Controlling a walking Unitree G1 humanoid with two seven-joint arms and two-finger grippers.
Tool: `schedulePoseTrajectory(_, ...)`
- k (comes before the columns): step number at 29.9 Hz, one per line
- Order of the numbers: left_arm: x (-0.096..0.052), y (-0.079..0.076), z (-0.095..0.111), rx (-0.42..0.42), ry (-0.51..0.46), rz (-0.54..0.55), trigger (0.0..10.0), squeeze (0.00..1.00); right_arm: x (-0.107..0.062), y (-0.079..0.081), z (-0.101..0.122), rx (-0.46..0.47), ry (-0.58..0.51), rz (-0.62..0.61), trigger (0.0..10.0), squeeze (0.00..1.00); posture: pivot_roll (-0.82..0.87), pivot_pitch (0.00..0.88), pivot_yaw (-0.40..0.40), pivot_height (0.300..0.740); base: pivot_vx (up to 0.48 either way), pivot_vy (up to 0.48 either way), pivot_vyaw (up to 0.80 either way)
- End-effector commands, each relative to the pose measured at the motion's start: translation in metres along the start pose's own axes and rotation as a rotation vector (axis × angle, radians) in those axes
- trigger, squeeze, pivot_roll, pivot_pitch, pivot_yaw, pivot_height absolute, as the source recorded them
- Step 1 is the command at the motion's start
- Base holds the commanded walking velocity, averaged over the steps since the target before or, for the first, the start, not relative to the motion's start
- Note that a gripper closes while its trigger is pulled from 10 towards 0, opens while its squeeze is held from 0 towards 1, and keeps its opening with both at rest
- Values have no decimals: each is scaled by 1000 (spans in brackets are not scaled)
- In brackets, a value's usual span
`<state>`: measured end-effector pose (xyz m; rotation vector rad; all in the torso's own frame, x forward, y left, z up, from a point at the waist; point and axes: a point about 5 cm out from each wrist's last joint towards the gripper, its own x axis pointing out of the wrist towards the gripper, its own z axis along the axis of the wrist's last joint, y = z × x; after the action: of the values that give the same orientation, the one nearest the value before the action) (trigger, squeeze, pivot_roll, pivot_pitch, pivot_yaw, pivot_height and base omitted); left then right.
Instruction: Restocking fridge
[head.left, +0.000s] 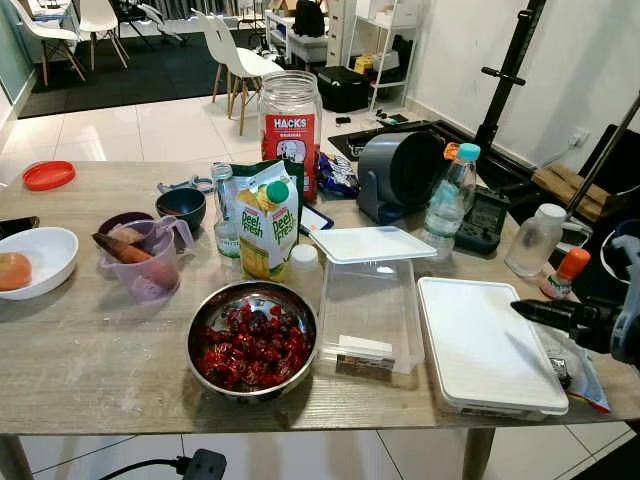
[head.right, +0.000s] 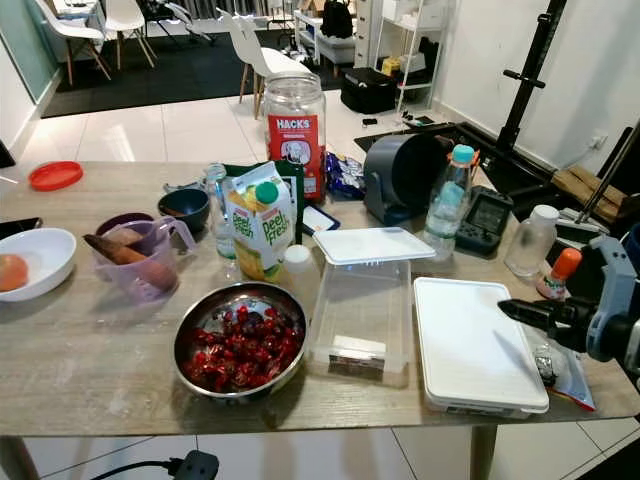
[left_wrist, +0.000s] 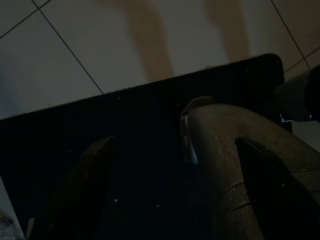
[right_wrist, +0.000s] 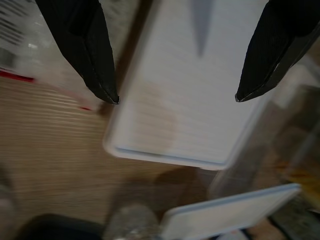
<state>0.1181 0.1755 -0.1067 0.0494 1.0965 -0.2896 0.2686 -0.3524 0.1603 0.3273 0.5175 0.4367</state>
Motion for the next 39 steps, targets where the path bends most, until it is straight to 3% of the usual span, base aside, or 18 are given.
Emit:
schedulePoseTrajectory(1, -2, -6, -18, -8, 68, -15, 10000, 0, -5, -3, -6, 31, 28, 6, 10000, 0, -55, 0, -42, 740, 0, 0, 0)
schedulePoseTrajectory(11, -3, -6, -20, -3, 75, -13, 10000, 0, -13, -20, -42, 125, 157, -105, 10000, 0, -58, 0, -43, 740, 0, 0, 0)
schedulePoseTrajectory(18, -3, -6, -20, -3, 75, -11, 10000, 0, -17, -23, -43, 149, 128, -117, 10000, 0, -58, 0, -40, 740, 0, 0, 0)
schedulePoseTrajectory(23, -3, -5, -20, -4, 77, -11, 10000, 0, -18, -20, -44, 147, 76, -50, 10000, 0, -60, 0, -37, 740, 0, 0, 0)
schedulePoseTrajectory(29, -2, -5, -18, -20, 66, -11, 10000, 0, -26, -10, -19, 123, -234, 127, 10000, 0, -59, 0, -35, 740, 0, 0, 0)
schedulePoseTrajectory(33, -2, -5, -16, -29, 61, -8, 10000, 0, -26, -16, -10, 140, -428, 76, 10000, 0, -55, 0, -27, 740, 0, 0, 0)
schedulePoseTrajectory(36, -2, -5, -16, -23, 64, -8, 10000, 0, -21, -16, -11, 153, -480, 56, 10000, 0, -56, 0, -23, 740, 0, 0, 0)
schedulePoseTrajectory(39, -2, -5, -16, 1, 79, -11, 10000, 0, -4, -8, -17, 160, -506, 73, 10000, 0, -56, 0, -16, 740, 0, 0, 0)
